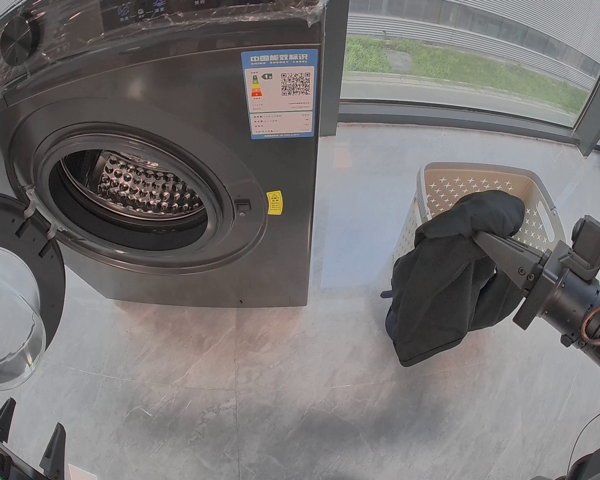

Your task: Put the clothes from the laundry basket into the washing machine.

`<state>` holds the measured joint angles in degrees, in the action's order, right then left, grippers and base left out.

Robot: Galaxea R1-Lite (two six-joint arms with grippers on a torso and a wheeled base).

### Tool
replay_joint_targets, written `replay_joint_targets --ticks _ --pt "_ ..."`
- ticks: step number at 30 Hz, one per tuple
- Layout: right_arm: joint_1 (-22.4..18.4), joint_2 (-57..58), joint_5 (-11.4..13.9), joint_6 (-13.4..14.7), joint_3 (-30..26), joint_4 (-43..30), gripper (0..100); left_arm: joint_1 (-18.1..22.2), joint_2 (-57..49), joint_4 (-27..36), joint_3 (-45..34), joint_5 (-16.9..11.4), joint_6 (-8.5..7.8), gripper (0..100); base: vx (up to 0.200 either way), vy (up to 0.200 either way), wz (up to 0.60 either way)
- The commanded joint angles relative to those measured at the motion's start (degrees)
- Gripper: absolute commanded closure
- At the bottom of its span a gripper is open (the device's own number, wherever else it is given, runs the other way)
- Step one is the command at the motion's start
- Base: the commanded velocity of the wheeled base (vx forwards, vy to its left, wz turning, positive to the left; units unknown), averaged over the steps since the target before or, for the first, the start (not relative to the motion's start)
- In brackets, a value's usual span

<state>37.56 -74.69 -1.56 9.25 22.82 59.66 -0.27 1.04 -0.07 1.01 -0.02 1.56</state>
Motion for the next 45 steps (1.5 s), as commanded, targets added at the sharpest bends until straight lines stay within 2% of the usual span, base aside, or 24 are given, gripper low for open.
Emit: replay_joint_targets --ticks 1,7,28,34,45 --pt "0.0 -0.1 0.0 0.0 -0.1 -0.1 100 0.0 -0.8 0.0 -0.9 0.0 0.02 0 -0.2 0.0 0.0" --pt "0.0 -0.1 0.0 0.1 -0.1 -0.1 100 0.0 -0.8 0.0 -0.9 0.0 0.02 0 0.0 0.0 0.0" --pt "-0.1 -0.2 -0.3 0.2 -0.1 -0.1 100 0.0 -0.8 0.0 -0.9 0.0 0.02 0 0.0 0.2 0.0" --pt "-0.4 -0.2 -0.3 0.2 -0.1 -0.1 100 0.0 -0.8 0.0 -0.9 0.0 -0.07 0 0.0 0.0 0.0" --pt "-0.7 -0.3 -0.4 0.4 -0.1 -0.3 100 0.0 -0.8 0.0 -0.9 0.0 -0.07 0 -0.164 0.0 0.0"
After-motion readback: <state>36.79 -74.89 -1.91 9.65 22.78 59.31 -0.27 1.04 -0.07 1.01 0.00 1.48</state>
